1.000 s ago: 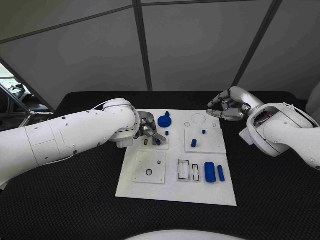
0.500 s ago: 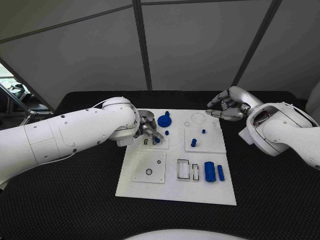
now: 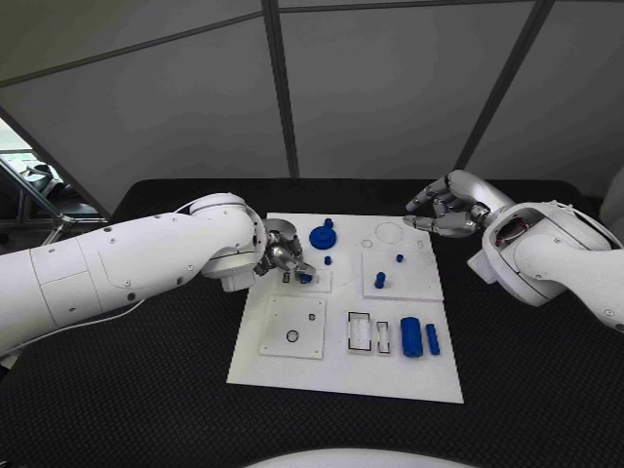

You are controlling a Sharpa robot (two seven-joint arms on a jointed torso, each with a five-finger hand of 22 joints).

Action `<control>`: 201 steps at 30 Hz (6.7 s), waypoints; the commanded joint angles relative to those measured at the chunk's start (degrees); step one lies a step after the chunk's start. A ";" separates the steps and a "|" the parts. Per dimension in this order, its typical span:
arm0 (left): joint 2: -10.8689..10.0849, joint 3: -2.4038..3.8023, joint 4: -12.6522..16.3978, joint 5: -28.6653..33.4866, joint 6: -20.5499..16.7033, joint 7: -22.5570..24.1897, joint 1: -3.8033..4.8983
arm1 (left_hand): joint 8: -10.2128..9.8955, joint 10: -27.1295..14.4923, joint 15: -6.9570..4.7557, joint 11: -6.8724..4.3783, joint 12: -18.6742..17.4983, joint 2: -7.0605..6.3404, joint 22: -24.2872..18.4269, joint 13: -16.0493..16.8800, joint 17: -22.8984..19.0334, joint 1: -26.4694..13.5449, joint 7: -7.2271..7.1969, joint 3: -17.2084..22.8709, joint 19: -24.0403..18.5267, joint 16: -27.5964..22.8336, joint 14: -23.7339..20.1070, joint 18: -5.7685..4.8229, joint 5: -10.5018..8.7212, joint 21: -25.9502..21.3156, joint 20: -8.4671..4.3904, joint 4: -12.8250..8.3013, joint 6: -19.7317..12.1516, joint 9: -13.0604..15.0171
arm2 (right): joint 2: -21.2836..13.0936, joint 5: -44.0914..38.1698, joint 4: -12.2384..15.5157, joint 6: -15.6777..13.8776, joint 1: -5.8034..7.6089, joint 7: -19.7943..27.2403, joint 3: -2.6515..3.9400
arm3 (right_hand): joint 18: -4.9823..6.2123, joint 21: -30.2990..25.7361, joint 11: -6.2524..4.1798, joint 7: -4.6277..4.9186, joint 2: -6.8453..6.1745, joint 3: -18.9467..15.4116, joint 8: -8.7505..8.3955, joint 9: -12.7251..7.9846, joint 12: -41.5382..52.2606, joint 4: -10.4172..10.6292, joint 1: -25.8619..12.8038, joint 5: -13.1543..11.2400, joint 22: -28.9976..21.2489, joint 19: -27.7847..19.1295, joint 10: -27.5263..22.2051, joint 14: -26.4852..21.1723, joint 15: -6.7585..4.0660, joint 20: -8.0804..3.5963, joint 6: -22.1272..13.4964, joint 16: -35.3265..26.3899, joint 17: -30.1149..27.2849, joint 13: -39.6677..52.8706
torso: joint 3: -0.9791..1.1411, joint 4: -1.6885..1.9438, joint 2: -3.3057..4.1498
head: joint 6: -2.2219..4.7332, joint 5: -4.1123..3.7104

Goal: Assemble the parts on the task board

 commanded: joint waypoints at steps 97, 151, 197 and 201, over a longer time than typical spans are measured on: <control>-1.93 -0.04 5.43 -14.29 -14.82 -3.25 -4.55 | 3.74 3.22 -0.39 -0.51 2.37 -6.26 6.49 2.65 11.58 -11.46 -0.43 27.12 4.07 0.81 5.04 -0.99 0.11 3.12 -0.42 -15.09 0.66 3.80 | -0.22 -0.24 0.19 0.83 0.10 1.19 0.05 | 1.06 -0.28 -0.19 -0.07 0.33 -0.56 -0.36 -0.04 -0.12 0.86 -1.11 0.28 6.65 -0.25 0.00 3.93 -0.38 0.03 0.26 -0.29 5.22 0.03 | -0.05 -0.13 0.15 | -0.88 0.80; -2.37 0.05 5.91 -16.00 -19.75 -1.75 -7.07 | 4.15 3.85 -0.48 -0.59 2.96 -6.59 6.72 3.36 11.57 -12.50 -0.51 28.19 4.24 0.80 5.04 -1.03 0.01 3.21 -0.52 -15.41 0.70 4.11 | -0.05 -0.24 -0.37 1.31 0.10 1.36 0.05 | 1.05 -0.28 -0.23 -0.10 0.43 -0.57 -0.36 -0.04 -0.07 0.88 -1.11 1.05 6.68 -0.20 0.02 3.96 -0.42 0.00 0.27 -0.29 5.27 0.06 | -0.02 -0.13 0.15 | -1.42 0.63; -2.92 0.05 6.83 -17.73 -17.54 -2.29 -7.61 | 4.09 3.91 -0.59 -0.74 2.92 -7.32 6.92 3.28 11.60 -12.30 -0.69 27.46 4.31 0.81 5.04 -1.07 -0.09 3.26 -0.63 -16.10 0.55 4.07 | -0.06 -0.24 -0.51 1.75 0.09 1.45 0.05 | 1.06 -0.31 -0.23 -0.10 0.49 -0.62 -0.34 -0.03 -0.11 0.98 -1.26 1.14 6.65 -0.22 -0.01 3.93 -0.42 0.00 0.30 -0.38 5.14 0.02 | -0.02 -0.18 0.16 | -1.45 0.83; -3.01 0.05 6.77 -17.45 -17.83 -2.21 -7.62 | 4.23 4.15 -0.61 -0.77 3.17 -7.48 7.13 3.61 11.62 -12.49 -0.76 27.31 4.45 0.82 5.05 -1.12 -0.04 3.38 -0.65 -16.06 0.92 4.06 | -0.10 -0.24 -0.52 1.73 0.09 1.44 0.05 | 1.06 -0.31 -0.23 -0.10 0.49 -0.62 -0.34 -0.03 -0.11 0.98 -1.26 1.14 6.65 -0.22 -0.01 3.93 -0.42 0.00 0.30 -0.38 5.14 0.02 | -0.01 -0.15 0.17 | -1.44 0.74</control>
